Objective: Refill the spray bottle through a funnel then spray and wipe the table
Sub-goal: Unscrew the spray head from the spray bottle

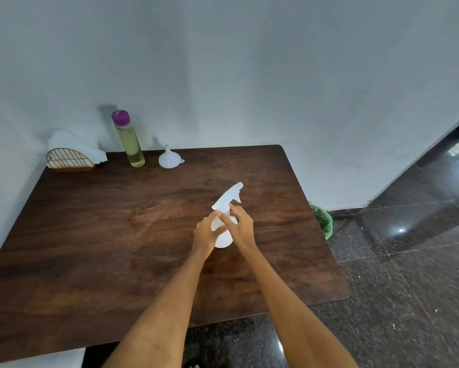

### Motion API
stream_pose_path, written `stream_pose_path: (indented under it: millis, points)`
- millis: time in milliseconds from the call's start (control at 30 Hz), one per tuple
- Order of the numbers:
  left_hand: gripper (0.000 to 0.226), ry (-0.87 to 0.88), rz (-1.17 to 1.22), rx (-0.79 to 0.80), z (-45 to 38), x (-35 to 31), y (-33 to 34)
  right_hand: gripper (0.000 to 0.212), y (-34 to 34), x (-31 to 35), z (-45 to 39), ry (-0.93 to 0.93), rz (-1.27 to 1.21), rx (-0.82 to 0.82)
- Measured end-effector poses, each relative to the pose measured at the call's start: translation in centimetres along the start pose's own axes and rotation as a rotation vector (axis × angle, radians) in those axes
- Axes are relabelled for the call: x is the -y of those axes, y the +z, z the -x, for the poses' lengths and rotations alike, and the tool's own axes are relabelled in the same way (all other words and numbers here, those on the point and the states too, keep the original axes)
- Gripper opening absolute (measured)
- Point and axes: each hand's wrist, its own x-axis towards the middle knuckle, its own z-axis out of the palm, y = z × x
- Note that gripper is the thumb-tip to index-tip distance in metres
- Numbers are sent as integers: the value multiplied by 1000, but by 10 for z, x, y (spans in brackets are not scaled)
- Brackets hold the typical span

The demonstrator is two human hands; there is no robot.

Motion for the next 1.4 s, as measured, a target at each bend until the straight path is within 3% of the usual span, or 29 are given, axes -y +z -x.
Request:
stream_pose_path:
  millis: [167, 333, 467, 567, 767, 933, 1067, 1167, 1300, 1400]
  points:
    - [43, -32, -42, 2, -1, -3, 0, 61, -1, 15, 7, 15, 87, -19]
    - [34, -7, -54, -9, -2, -2, -1, 35, 9, 18, 15, 7, 47, -129]
    - [30, 1, -38, -27, -1, -2, -1, 46, 11, 11, 24, -57, 109, -86]
    - [29, -10, -31, -36, 0, -3, 0, 57, 12, 20, 22, 3, 172, -145]
    - [24, -23, 48, -47, 3, -5, -2, 35, 19, 25, 24, 16, 186, -215]
    - [24, -48, 18, -45, 1, -5, -2, 58, 20, 19, 31, -58, 231, -158]
    - [27, -21, -16, -39, 4, -8, -2, 50, 13, 27, 18, 17, 270, -193]
    - [28, 7, -29, -10, 3, -6, -4, 41, 5, 23, 15, -56, 368, -120]
    - [27, -11, -37, -23, 2, -6, -3, 67, 3, 19, 20, -154, 421, -101]
    - [27, -28, -65, -30, 1, -6, -1, 65, 4, 26, 19, -72, 404, -105]
